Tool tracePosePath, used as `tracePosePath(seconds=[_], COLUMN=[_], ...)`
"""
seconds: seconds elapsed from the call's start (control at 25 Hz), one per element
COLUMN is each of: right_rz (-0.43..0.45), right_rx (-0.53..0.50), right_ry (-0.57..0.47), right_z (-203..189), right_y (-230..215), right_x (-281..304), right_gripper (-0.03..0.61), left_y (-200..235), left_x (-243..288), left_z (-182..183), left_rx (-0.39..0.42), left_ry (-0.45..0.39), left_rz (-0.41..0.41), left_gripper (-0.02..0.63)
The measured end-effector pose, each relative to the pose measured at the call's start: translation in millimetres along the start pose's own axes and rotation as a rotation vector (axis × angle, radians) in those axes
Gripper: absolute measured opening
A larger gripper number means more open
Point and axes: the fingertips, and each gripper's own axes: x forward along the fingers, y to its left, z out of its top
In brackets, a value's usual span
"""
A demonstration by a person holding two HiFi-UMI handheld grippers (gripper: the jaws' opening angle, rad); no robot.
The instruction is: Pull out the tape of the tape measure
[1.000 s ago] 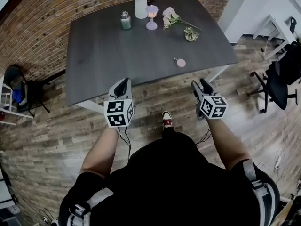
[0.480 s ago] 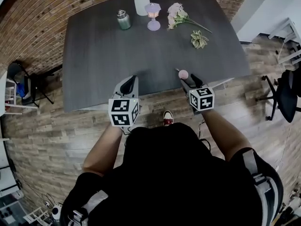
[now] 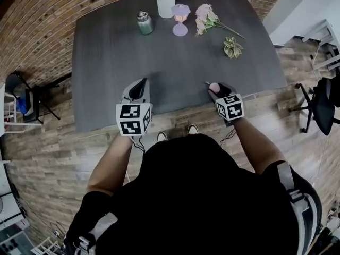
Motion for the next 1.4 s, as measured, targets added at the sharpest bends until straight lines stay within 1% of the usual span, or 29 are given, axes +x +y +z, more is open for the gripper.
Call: tracePosePath(seconds=[0.08,0.16,0.28,0.36,0.44,0.52,0.6,0.68,0.84,0.92,0.96,1.12,1.24,1.4], right_rz=[0.005,0.011,0.026,0.059,0.105,0.154,0.199,0.238,0.297,0.315,0.321,0.345,0.387,0.442], right_rx=[-0.002,-0.012,-0.021,-0.038,-0.084,-0.148,-0.206,-0.251,-0.313,-0.334,-0.342,-0.359,-0.366,-0.377], right_ry=[-0.002,-0.042,-0.153,-0.244,-0.333,-0.405,-0.453,-0.485,-0.511,-0.515,-0.517,-0.527,-0.541,-0.558], right_z=[6,23,69,107,146,179,204,222,236,238,239,243,244,244], right_y=[2,5,11,21,36,55,74,91,118,125,126,130,135,144], right_x=[0,-3,-15,-28,-45,-62,-77,-88,-100,-104,-105,-111,-115,-121], right_gripper=[0.216,0.216,0.215,0.215,0.215,0.215,0.215,0.215,0.215,0.215,0.215,0.215,0.215,0.215], left_y=[4,5,-2,-8,-16,-28,-41,-52,-62,-67,-69,-75,-78,-80], left_x=[3,6,12,16,18,16,12,6,-4,-8,-10,-14,-19,-21], left_z=[-2,1,10,20,36,58,79,96,111,115,116,117,118,117], left_rx=[0.000,0.005,0.028,0.050,0.079,0.121,0.163,0.187,0.191,0.189,0.192,0.214,0.216,0.238], left_ry=[0.007,0.001,-0.018,-0.041,-0.086,-0.149,-0.218,-0.276,-0.337,-0.356,-0.363,-0.372,-0.378,-0.376], left_rz=[-0.010,-0.029,-0.075,-0.093,-0.115,-0.160,-0.221,-0.280,-0.354,-0.389,-0.401,-0.442,-0.484,-0.493], left_gripper=[0.009,0.009,0.009,0.009,0.009,0.011,0.011,0.012,0.028,0.080,0.093,0.103,0.123,0.123])
